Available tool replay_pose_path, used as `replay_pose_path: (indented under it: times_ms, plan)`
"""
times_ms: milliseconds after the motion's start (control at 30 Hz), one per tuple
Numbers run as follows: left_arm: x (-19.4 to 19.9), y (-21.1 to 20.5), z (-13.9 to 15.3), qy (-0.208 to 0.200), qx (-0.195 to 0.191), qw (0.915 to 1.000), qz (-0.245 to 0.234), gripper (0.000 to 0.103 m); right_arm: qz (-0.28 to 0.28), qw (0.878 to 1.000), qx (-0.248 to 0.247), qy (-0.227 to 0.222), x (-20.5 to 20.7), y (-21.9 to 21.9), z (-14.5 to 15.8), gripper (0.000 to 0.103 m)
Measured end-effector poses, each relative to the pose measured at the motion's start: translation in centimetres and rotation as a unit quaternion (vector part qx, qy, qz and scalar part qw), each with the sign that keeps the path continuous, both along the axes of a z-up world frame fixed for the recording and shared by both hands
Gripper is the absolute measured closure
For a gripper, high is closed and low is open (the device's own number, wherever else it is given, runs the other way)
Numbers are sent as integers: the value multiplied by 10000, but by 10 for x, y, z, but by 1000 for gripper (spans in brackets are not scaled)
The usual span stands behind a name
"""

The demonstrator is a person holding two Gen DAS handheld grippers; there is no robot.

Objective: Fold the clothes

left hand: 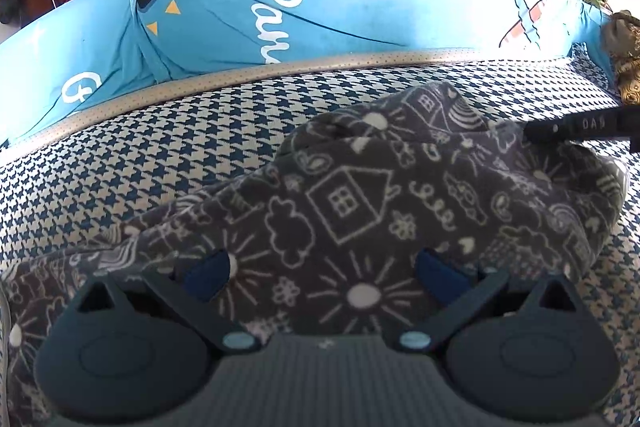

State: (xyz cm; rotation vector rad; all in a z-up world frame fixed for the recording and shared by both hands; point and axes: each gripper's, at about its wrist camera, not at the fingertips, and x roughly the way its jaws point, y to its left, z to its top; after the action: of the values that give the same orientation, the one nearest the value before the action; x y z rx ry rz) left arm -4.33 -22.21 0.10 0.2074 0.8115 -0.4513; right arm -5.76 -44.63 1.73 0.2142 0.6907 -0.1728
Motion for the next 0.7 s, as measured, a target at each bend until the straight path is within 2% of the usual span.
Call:
replay_pose_path:
  times_ms: [67,167,200,267,367,467,567,667,700]
  plan:
    - [0,0,0,7,15,10000,-5,0,-23,10000,-26,-67,1,1,2,95]
    - [1,0,-1,60,-9,10000,12,0,10,9992,-43,400,10,-1,-10,95]
    - [1,0,-1,72,-14,10000,18,0,-31,9992,-35,387,10,-1,-12,95]
    - [2,0,-1,67,-13,10000,15,0,-73,9997,-16,218,8,0,-5,94]
    - [1,0,-1,62,-15,10000,27,0,-150,9998,-32,-113,5,0,10,87]
    - [0,-1,-2,50,-12,10000,28,0,-32,9991,226,-353,10,-1,16,85]
    - [1,-1,-2,68,-25,10000,33,0,173,9984,357,-404,19,5,14,84]
    - [1,0,-2,84,-37,10000,38,0,322,9980,375,-381,30,11,8,76]
    - [1,0,-2,82,-37,10000,35,0,386,9977,399,-394,33,12,7,70]
